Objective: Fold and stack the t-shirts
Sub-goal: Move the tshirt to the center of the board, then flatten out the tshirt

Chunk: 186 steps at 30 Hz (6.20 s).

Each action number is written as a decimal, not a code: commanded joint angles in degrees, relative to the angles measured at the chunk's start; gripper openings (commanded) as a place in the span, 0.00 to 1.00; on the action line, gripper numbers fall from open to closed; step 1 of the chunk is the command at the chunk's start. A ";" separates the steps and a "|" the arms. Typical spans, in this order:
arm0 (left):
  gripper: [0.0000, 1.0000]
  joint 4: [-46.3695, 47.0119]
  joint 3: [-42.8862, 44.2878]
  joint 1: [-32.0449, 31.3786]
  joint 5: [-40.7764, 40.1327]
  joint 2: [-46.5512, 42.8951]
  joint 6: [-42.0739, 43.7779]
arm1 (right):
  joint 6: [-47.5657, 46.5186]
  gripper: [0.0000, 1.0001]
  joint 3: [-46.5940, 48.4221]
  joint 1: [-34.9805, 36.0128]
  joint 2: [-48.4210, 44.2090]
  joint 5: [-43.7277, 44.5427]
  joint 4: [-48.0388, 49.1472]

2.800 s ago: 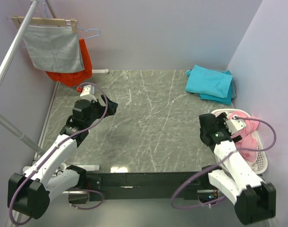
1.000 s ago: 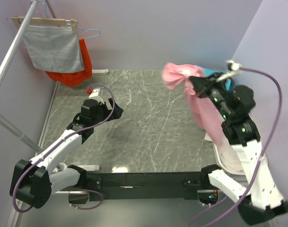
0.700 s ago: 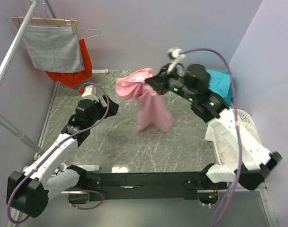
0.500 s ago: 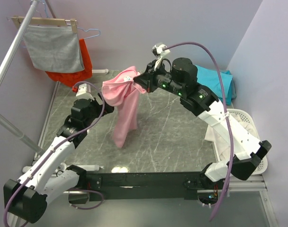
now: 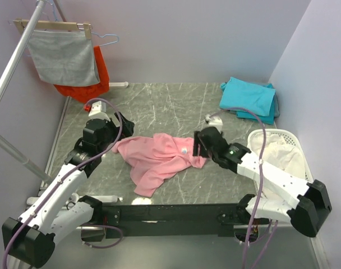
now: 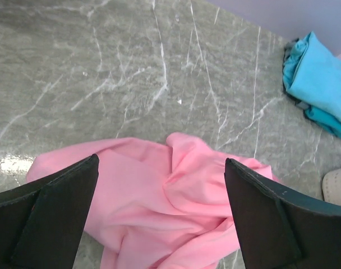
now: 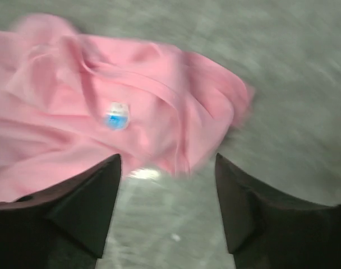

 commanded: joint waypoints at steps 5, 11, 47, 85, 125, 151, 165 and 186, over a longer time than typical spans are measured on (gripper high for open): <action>1.00 0.33 -1.63 0.29 0.19 5.69 0.71 | -2.15 0.89 -1.45 -1.12 -12.62 9.59 4.89; 0.99 0.50 -1.37 2.05 -1.75 16.15 -1.05 | -11.22 0.88 9.69 -1.65 6.61 -5.18 7.89; 0.34 15.09 -10.24 8.38 11.43 25.83 -0.62 | -16.60 0.15 26.07 -7.01 40.31 -31.39 7.19; 0.01 -29.47 33.53 9.17 2.73 -4.31 9.59 | -15.02 0.00 29.15 -11.85 -20.52 -10.20 -10.91; 0.01 -16.73 3.12 9.26 22.60 5.44 1.94 | 3.62 0.56 -8.14 -0.33 -20.25 -27.21 -12.14; 0.01 -10.66 6.46 9.34 20.40 18.89 3.52 | -7.46 0.52 4.62 -18.08 27.11 -33.67 24.15; 0.01 -10.92 6.63 9.34 19.17 20.65 3.69 | -7.80 0.00 3.40 -19.49 30.38 -39.04 27.85; 0.01 -32.18 33.42 12.42 -0.68 5.81 10.63 | -15.98 0.00 20.42 -19.49 -17.35 -15.75 1.57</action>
